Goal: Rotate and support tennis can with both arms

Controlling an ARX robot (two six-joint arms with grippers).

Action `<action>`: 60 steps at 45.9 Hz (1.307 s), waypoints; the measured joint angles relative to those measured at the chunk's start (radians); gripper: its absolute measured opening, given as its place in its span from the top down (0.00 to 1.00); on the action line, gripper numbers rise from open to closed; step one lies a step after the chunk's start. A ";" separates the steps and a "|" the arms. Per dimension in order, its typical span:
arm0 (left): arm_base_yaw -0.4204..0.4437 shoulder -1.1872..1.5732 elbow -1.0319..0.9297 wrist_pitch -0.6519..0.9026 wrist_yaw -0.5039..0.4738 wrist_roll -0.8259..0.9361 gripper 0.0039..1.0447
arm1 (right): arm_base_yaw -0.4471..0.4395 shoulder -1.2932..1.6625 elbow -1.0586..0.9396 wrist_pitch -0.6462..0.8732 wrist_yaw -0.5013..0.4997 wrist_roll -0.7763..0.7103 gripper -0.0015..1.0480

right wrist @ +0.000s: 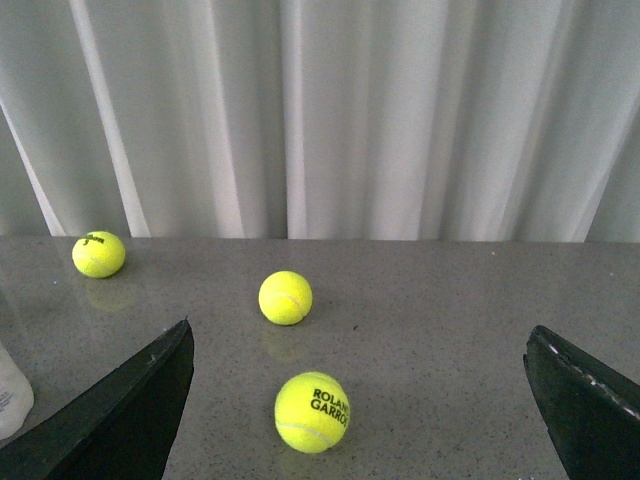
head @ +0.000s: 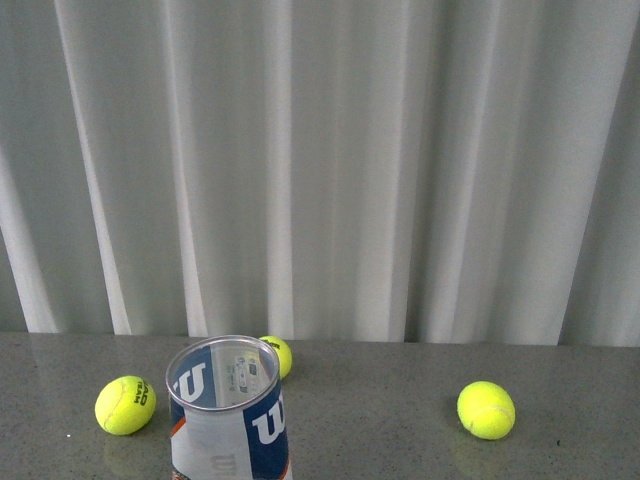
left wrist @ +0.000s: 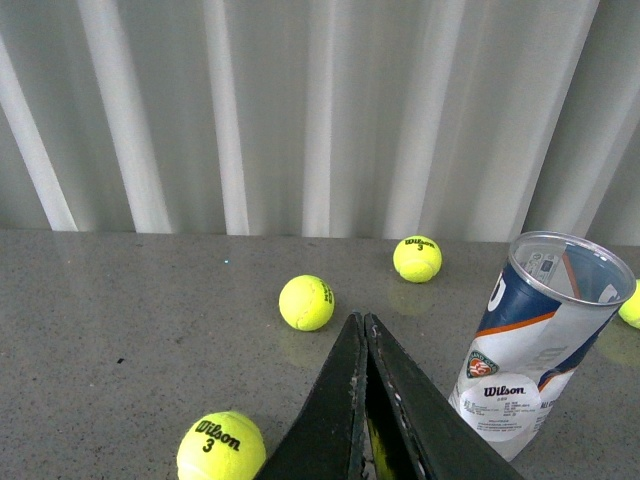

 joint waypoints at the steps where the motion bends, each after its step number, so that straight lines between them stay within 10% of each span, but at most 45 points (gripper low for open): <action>1: 0.000 -0.005 0.000 -0.005 0.000 0.000 0.97 | 0.000 0.000 0.000 0.000 0.000 0.000 0.07; 15: 0.000 -0.179 0.000 -0.186 0.000 0.000 0.97 | 0.000 0.000 0.000 0.000 0.000 0.000 0.07; 36: 0.000 -0.180 0.000 -0.187 0.000 0.000 0.04 | 0.000 0.000 0.000 0.000 0.000 0.000 0.07; 60: 0.000 -0.180 0.000 -0.187 0.000 0.000 0.06 | 0.000 0.000 0.000 0.000 0.000 0.000 0.07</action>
